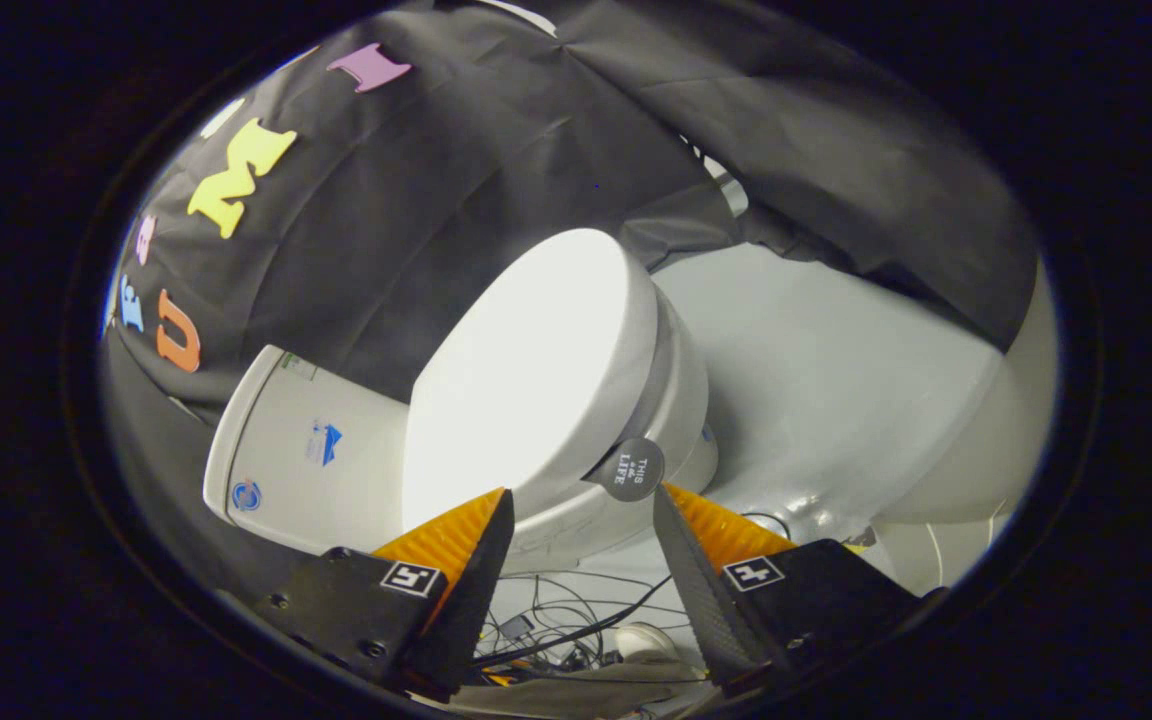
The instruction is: Open the toilet lid.
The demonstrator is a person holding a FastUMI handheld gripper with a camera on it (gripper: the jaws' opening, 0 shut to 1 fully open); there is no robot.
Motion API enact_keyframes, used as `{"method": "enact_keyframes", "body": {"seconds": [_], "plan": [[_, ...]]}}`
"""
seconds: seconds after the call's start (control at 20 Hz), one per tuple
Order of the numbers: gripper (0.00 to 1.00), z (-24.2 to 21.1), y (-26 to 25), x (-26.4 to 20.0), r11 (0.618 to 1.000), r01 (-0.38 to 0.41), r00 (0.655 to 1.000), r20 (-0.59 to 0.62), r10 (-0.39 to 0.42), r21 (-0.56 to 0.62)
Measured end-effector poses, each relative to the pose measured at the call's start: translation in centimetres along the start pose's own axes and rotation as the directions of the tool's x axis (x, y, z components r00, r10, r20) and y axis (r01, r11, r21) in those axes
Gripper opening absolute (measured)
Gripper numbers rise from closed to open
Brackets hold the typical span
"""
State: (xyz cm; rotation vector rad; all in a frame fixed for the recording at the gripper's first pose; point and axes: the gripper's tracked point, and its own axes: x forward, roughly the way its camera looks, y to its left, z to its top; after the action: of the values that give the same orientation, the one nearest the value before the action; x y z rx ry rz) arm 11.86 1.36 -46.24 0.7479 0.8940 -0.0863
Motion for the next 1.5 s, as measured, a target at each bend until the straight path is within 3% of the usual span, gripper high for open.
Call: {"method": "enact_keyframes", "body": {"seconds": [0.85, 1.2, 1.35, 1.5], "plan": [[0.64, 0.9, -1.6, 4.9, 0.962, -0.107, 0.994, -0.010, 0.113, 0.253], [0.35, 1.1, -2.1, 6.2, 0.962, -0.093, 0.995, -0.008, 0.098, 0.256], [0.31, 1.3, -2.1, 6.2, 0.947, -0.120, 0.992, -0.008, 0.128, 0.297], [0.22, 1.8, -2.0, 6.1, 0.935, -0.118, 0.993, 0.009, 0.122, 0.334]]}}
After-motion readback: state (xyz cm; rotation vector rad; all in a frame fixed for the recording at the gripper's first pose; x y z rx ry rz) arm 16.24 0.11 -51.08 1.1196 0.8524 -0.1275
